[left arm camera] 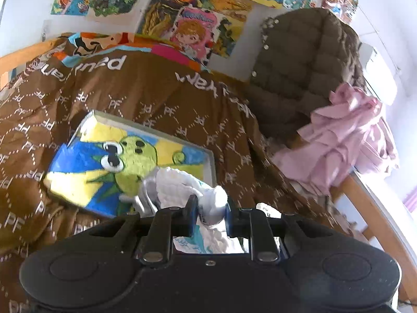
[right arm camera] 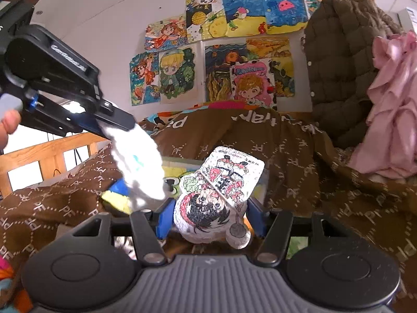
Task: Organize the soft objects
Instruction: 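Carry the white cloth to the tray with the left gripper while the right gripper carries the keychain there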
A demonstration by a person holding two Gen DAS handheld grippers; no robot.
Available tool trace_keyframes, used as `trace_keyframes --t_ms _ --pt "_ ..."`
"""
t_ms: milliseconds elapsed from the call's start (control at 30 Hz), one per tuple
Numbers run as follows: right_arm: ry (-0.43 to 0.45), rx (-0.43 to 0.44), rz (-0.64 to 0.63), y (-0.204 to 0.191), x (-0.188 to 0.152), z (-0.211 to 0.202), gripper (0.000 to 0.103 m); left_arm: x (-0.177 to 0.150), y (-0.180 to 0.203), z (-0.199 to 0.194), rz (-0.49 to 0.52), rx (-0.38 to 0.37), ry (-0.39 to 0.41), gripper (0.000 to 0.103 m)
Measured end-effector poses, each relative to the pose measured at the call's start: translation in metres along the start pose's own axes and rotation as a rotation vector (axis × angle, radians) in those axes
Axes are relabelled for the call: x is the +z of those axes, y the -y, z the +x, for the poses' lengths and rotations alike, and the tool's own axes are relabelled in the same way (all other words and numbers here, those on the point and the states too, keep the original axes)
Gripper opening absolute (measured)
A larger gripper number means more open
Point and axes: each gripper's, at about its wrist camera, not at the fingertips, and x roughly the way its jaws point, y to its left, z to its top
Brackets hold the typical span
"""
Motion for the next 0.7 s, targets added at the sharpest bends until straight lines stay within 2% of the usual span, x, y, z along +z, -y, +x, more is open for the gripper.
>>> trace_keyframes --t_ms 133,400,467,700 --pt "0.006 0.002 -0.015 0.001 0.006 0.041 0.063 0.012 -0.011 0.034 0.016 0.017 0.038 0.022" --pt "-0.021 0.011 0.041 0.024 0.007 0.113 0.063 0.026 -0.028 0.098 0.088 -0.002 0.094 0.022" --pt "-0.012 0.011 0.051 0.030 0.005 0.120 0.063 0.025 -0.032 0.113 0.092 -0.001 0.094 0.022" --pt "-0.070 0.035 0.041 0.037 -0.002 0.142 0.063 0.012 -0.051 0.153 0.059 0.038 0.074 0.022"
